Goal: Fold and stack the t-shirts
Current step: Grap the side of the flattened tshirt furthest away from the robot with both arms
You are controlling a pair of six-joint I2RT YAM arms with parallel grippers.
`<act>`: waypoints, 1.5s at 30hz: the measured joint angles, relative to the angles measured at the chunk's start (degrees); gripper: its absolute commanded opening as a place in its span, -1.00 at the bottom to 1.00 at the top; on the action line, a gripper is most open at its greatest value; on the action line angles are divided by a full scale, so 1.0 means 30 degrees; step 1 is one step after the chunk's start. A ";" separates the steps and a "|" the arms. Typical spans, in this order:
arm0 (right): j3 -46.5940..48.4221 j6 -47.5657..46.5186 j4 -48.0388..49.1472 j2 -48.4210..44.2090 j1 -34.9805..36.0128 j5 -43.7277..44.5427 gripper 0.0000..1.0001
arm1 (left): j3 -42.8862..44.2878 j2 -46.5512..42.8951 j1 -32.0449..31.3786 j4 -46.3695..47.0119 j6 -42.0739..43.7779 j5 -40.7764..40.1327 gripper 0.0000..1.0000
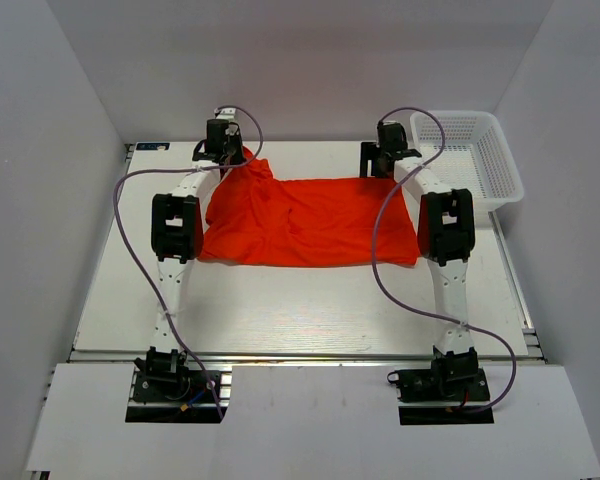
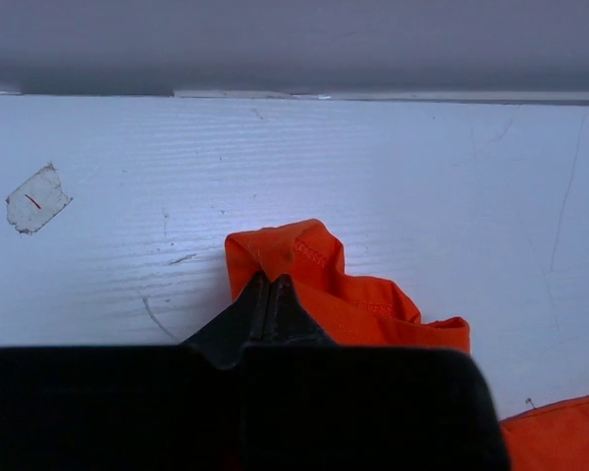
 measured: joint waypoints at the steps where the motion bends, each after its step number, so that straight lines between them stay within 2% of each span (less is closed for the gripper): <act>1: 0.0000 0.0029 0.0007 0.0124 -0.0073 0.0000 0.81 | -0.0233 -0.0095 0.0000 0.0175 0.0066 0.0022 -1.00; 15: 0.1275 0.0073 0.0882 0.0962 -0.0736 0.1413 0.81 | -0.3147 -0.1399 0.0000 0.1566 0.1049 0.0867 -1.00; 30: 0.1625 -0.0080 -0.0641 0.1260 -0.1290 -0.0211 0.81 | -0.3330 -0.1953 0.0000 0.1843 0.1348 0.1392 -1.00; 34: 0.1654 0.0153 -0.0940 0.1260 -0.1443 -0.0976 0.47 | -0.3344 -0.1953 0.0000 0.1851 0.1355 0.1719 -1.00; 35: 0.1690 0.0262 -0.1064 0.1260 -0.1508 -0.1173 0.24 | -0.3359 -0.1960 0.0000 0.1865 0.1355 0.1770 -1.00; 37: 0.1727 0.0401 -0.1180 0.1268 -0.1654 -0.1566 -0.01 | -0.3512 -0.2055 0.0000 0.1982 0.1355 0.1829 -1.00; 38: 0.1727 0.0488 -0.1217 0.1268 -0.1712 -0.1647 -0.22 | -0.3636 -0.2127 0.0000 0.1996 0.1355 0.1865 -1.00; 41: 0.1705 0.0692 -0.1195 0.1268 -0.1829 -0.1880 -0.64 | -0.3832 -0.2317 0.0000 0.2084 0.1355 0.2018 -1.00; 42: 0.1690 0.0699 -0.1137 0.1268 -0.1887 -0.1909 -1.00 | -0.3978 -0.2419 0.0000 0.2171 0.1355 0.2091 -1.00; 45: 0.1413 0.0758 -0.0882 0.1202 -0.1938 -0.1894 -1.00 | -0.4524 -0.2907 0.0007 0.2361 0.1355 0.2273 -1.00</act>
